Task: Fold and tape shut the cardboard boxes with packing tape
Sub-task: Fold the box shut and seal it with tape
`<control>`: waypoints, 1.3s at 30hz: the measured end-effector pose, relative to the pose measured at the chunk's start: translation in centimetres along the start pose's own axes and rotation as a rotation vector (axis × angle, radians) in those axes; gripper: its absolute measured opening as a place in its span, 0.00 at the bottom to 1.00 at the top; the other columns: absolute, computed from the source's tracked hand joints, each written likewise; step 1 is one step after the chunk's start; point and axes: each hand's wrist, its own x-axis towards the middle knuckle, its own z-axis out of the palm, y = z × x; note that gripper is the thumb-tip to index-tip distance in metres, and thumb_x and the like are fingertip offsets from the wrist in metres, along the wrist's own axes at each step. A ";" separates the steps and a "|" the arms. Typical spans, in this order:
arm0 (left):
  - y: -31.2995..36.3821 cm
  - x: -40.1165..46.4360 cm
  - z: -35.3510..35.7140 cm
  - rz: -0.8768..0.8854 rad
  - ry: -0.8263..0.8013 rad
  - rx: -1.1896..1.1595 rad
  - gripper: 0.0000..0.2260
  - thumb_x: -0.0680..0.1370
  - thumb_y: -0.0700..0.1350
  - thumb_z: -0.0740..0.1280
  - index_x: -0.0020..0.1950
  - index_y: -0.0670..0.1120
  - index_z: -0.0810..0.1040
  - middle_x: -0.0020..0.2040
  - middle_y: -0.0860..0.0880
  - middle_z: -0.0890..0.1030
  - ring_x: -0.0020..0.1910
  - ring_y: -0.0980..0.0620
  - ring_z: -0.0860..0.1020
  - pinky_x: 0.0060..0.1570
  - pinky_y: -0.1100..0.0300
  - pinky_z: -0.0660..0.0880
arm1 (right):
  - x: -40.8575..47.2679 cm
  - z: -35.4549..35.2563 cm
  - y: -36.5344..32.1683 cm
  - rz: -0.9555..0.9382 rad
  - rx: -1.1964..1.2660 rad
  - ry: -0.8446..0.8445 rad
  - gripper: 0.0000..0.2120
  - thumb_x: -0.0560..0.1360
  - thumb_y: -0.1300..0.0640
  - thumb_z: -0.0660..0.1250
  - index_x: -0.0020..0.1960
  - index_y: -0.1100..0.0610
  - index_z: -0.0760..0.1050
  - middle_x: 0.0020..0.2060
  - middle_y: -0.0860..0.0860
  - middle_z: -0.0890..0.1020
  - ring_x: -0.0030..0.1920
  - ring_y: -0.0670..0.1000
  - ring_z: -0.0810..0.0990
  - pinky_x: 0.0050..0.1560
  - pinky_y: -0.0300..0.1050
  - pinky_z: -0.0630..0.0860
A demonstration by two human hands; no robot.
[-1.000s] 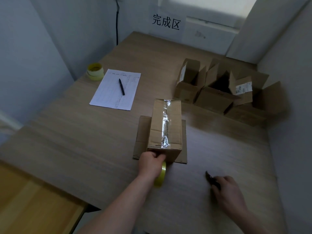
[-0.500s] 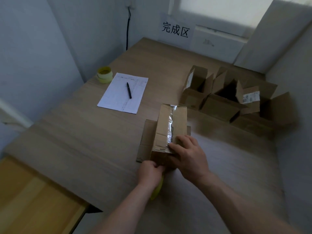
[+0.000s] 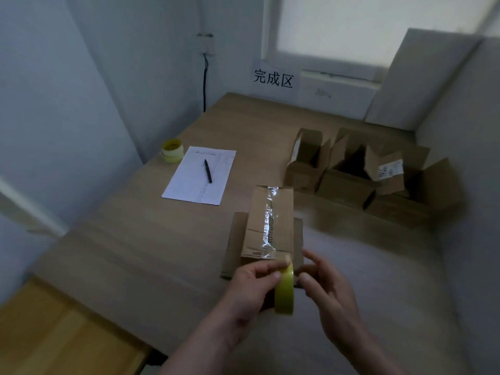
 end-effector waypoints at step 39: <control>1.4 0.7 -3.8 0.348 -0.079 0.395 0.08 0.75 0.39 0.71 0.35 0.42 0.81 0.33 0.40 0.81 0.33 0.49 0.77 0.36 0.50 0.75 | -1.3 1.6 -6.5 0.155 -0.418 -0.168 0.19 0.70 0.55 0.78 0.56 0.38 0.78 0.33 0.51 0.81 0.32 0.46 0.78 0.33 0.39 0.75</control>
